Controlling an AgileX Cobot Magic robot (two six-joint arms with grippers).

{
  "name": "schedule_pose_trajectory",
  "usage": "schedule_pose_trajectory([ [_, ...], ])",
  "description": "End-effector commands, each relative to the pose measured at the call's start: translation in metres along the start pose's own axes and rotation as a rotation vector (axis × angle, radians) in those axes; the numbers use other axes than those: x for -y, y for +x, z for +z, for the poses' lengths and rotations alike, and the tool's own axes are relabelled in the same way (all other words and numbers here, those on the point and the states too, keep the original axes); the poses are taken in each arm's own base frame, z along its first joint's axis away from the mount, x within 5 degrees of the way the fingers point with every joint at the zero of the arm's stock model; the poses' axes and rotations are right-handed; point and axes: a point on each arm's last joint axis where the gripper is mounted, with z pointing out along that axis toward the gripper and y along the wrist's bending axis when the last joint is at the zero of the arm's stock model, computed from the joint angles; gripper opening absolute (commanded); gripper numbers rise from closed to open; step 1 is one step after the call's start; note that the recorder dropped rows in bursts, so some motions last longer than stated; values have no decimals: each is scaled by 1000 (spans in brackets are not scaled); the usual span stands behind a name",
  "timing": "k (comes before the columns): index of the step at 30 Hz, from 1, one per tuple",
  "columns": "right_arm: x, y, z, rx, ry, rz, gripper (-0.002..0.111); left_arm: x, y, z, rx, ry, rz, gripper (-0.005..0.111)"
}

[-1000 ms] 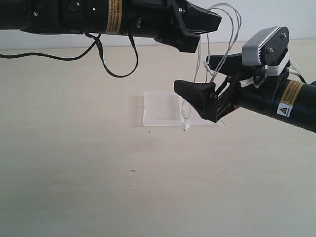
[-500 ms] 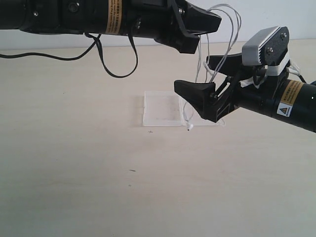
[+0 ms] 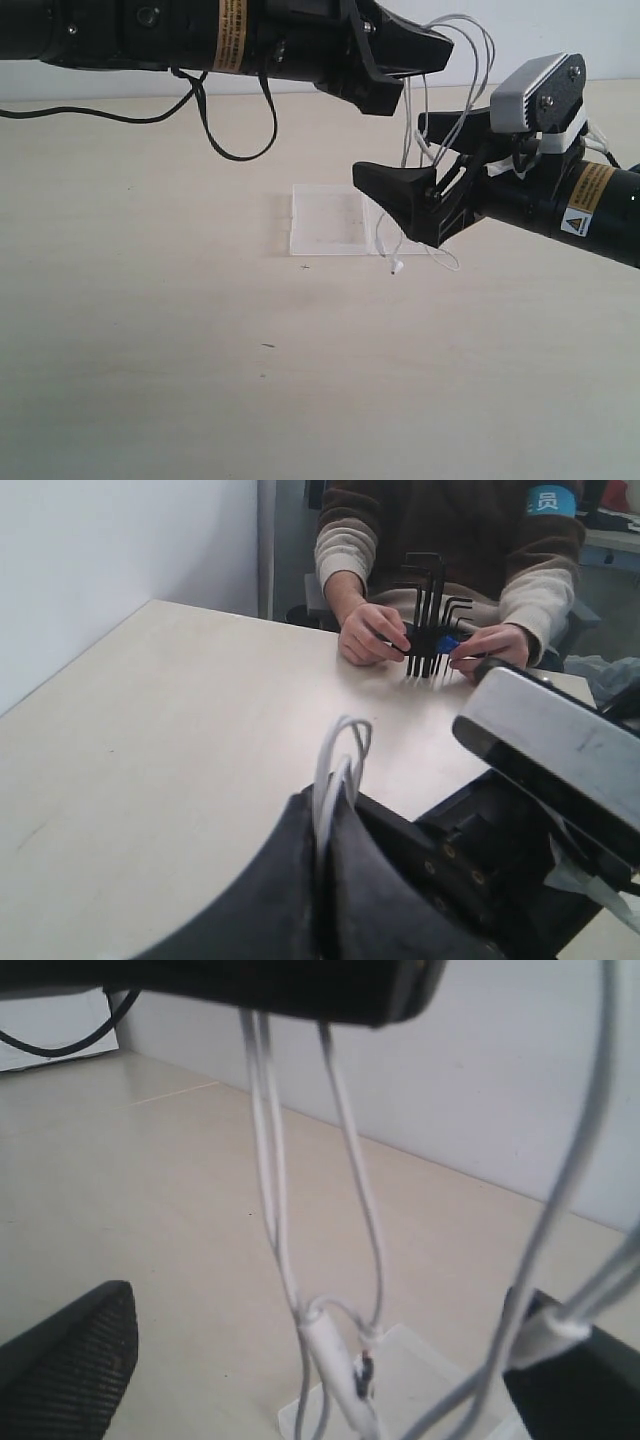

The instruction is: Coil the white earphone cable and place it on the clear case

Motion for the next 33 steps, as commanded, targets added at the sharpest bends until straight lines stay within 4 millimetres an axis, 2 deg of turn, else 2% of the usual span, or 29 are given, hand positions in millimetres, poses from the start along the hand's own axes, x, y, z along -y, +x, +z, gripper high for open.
schedule_pose_trajectory([
  [1, 3, -1, 1, 6, 10, -6, 92, 1, -4, -2, 14, 7, -4, 0],
  [33, 0, 0, 1, -4, -15, 19, 92, -2, -7, -3, 51, -3, -15, 0],
])
